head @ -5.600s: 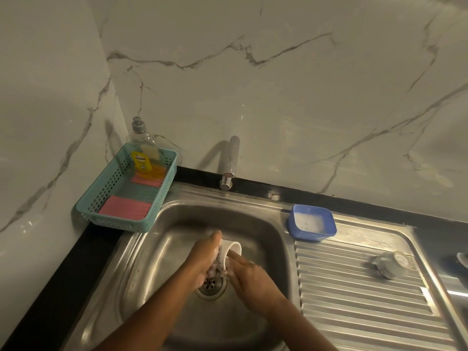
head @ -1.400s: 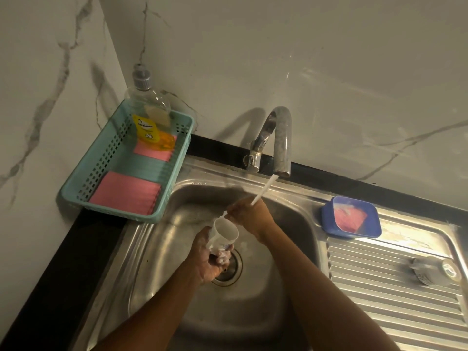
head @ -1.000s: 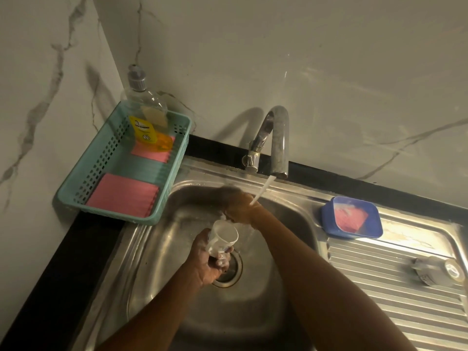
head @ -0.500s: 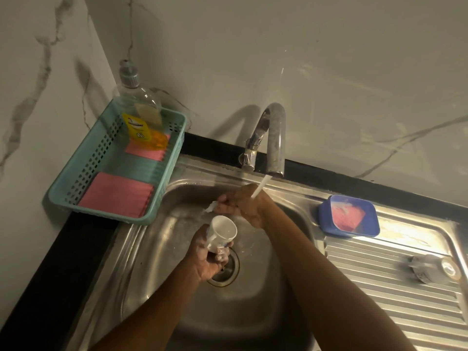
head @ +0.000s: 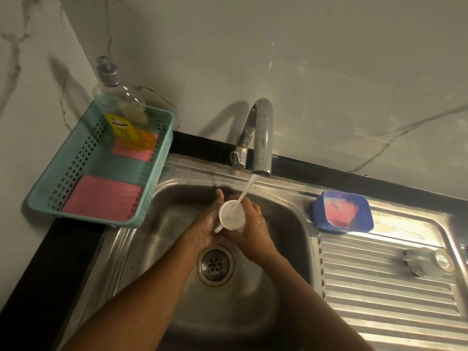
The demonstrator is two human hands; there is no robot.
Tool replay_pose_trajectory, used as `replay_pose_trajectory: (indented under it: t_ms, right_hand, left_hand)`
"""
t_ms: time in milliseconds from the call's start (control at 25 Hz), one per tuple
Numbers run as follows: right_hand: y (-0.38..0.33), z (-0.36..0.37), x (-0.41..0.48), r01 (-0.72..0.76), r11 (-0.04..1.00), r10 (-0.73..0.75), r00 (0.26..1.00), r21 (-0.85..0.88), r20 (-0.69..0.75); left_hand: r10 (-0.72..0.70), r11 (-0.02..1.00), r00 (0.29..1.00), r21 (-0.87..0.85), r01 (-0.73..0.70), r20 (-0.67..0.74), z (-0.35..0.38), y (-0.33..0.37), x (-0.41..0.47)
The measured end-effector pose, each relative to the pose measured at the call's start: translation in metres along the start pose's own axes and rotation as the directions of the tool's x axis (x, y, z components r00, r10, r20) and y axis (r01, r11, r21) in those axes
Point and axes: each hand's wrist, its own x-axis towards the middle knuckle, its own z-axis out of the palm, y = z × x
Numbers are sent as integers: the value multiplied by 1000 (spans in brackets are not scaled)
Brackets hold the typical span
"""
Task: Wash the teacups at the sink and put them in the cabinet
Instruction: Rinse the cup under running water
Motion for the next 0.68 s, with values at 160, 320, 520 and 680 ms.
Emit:
replay_pose_trajectory:
  t_ms: [160, 320, 520, 680]
  right_hand:
    - [1, 34, 6, -179, 972, 209, 955, 149, -211]
    - [5, 62, 10, -294, 925, 346, 913, 239, -217]
    - [9, 66, 19, -379, 899, 415, 896, 218, -154]
    - [9, 57, 28, -412, 903, 422, 904, 122, -69]
  left_hand:
    - [34, 999, 985, -30, -40, -166, -6, 0, -6]
    - [32, 999, 959, 45, -20, -280, -24, -15, -6]
    - [108, 985, 936, 161, -57, -335, -29, -25, -4]
    - [134, 975, 928, 213, -61, -349, -27, -28, -3]
